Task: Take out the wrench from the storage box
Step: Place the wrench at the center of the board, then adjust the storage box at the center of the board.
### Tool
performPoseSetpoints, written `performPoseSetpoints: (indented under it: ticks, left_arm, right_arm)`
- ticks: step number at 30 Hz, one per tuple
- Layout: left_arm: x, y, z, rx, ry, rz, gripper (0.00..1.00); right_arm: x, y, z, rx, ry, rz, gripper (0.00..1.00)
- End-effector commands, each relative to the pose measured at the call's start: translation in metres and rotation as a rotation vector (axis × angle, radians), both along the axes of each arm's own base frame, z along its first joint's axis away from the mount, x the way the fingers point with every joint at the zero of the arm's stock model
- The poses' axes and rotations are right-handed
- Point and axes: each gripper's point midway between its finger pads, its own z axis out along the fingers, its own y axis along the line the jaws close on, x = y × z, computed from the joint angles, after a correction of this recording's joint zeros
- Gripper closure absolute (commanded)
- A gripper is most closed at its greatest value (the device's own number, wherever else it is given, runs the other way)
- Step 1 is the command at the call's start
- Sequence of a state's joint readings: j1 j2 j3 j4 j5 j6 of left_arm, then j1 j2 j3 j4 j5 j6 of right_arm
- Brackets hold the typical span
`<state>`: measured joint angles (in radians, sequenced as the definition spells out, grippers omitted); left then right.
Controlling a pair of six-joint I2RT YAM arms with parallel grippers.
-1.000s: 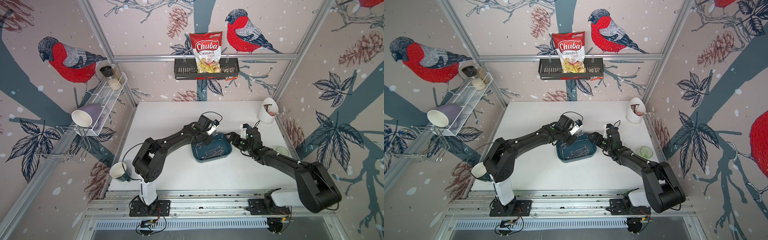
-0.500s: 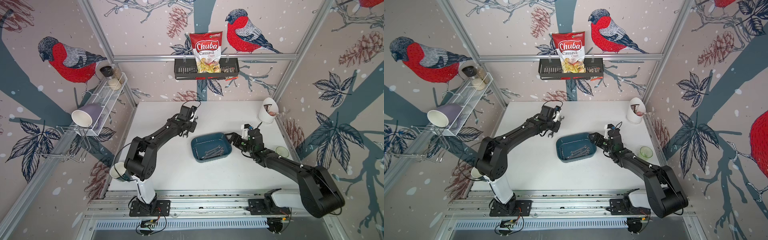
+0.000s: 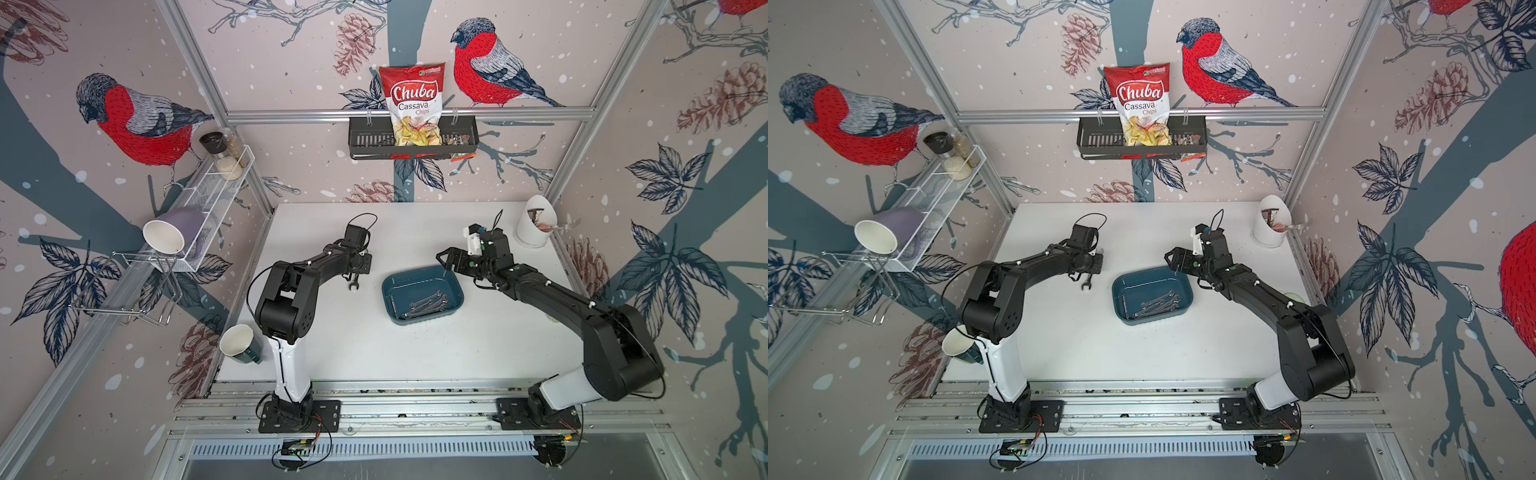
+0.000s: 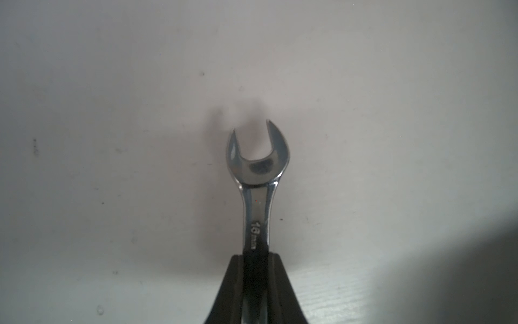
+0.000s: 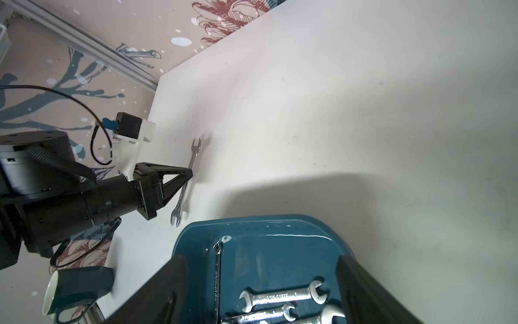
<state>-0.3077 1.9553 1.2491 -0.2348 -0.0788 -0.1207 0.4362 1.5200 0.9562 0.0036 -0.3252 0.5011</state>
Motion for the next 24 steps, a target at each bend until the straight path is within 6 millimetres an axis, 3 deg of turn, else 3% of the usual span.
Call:
performPoseSetpoints:
  ticks: [1, 4, 10, 13, 18, 21, 24]
  left_arm:
    - [0.009, 0.007, -0.003, -0.022, -0.032, 0.052, 1.0]
    - [0.007, 0.01, -0.008, -0.03, -0.013, 0.064, 1.0]
    - [0.002, 0.008, -0.001, -0.061, -0.007, 0.083, 0.53]
    - [-0.003, 0.006, 0.013, -0.093, -0.01, 0.1, 0.42]
    - [-0.026, -0.019, 0.057, -0.229, -0.029, 0.063, 0.37]
    - [-0.053, -0.053, 0.081, -0.332, -0.016, -0.017, 0.37]
    - [-0.087, -0.082, 0.088, -0.365, 0.032, -0.088, 0.36]
  right_arm:
    - [-0.013, 0.012, -0.006, -0.109, 0.003, 0.146, 0.12]
    - [-0.013, 0.018, -0.004, -0.195, -0.017, 0.223, 0.11]
    - [-0.011, 0.031, -0.015, -0.241, 0.043, 0.308, 0.1]
    - [-0.018, 0.043, -0.027, -0.256, 0.084, 0.372, 0.1]
    - [-0.037, 0.061, -0.045, -0.316, 0.109, 0.491, 0.1]
    - [-0.043, 0.066, -0.048, -0.312, 0.1, 0.533, 0.1]
    - [-0.046, 0.065, -0.056, -0.334, 0.105, 0.55, 0.09]
